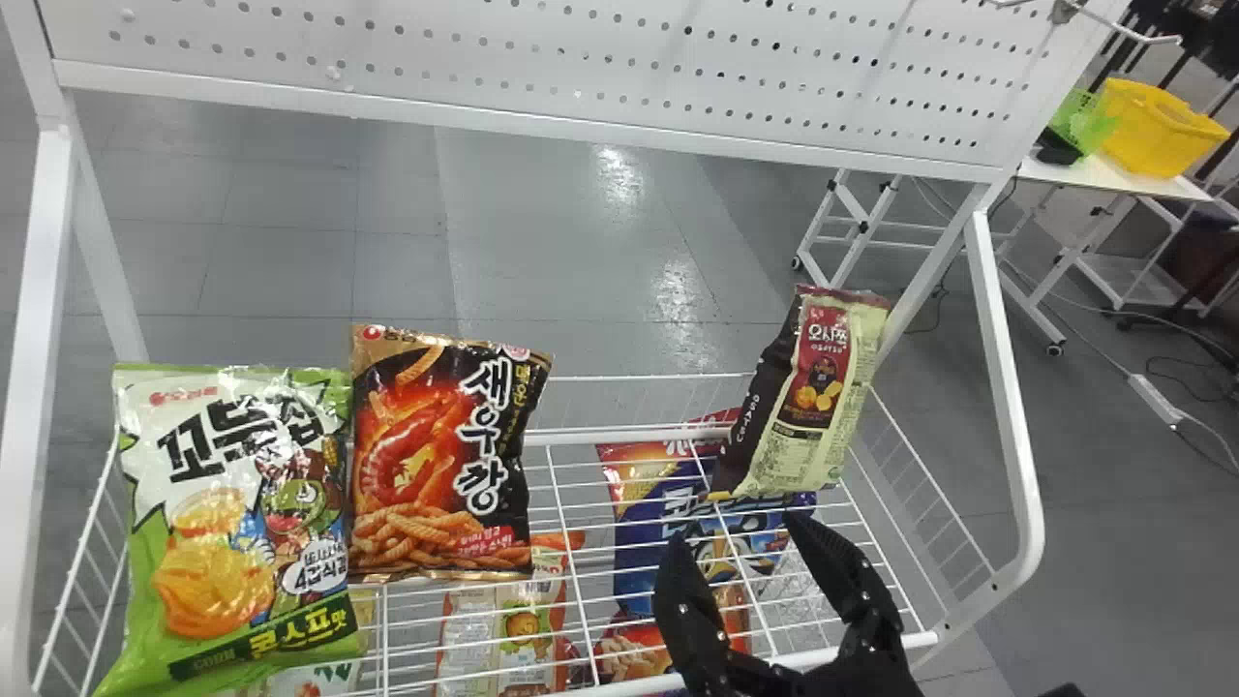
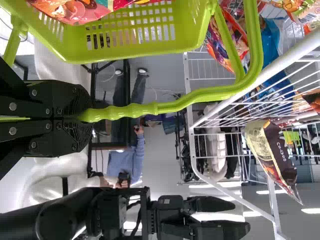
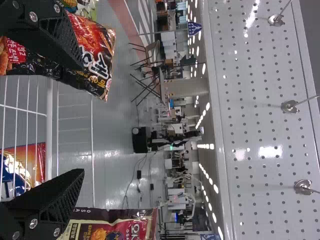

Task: Hold basket handle with left hand then pick Jagalchi snack with right hand and place into basket

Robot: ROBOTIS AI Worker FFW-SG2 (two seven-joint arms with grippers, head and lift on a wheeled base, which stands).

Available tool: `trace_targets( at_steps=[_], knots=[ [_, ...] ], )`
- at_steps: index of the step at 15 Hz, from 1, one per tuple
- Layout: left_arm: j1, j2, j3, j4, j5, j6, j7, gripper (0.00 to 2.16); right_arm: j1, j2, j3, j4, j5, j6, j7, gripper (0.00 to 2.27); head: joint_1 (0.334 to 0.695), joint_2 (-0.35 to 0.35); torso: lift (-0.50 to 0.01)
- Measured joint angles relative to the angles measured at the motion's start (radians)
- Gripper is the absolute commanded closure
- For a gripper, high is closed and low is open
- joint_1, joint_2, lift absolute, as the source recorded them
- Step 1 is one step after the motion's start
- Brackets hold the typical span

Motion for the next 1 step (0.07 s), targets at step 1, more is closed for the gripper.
trace_targets(
  at_steps=[1],
  knots=[
    [0.000,0.000,0.000,0.000,0.000,0.000,0.004,1.43,-0.001,0.000,0.000,0.001,0.000,0.000,-0.001,0.08,0.695,-0.350,-0.010]
  ],
)
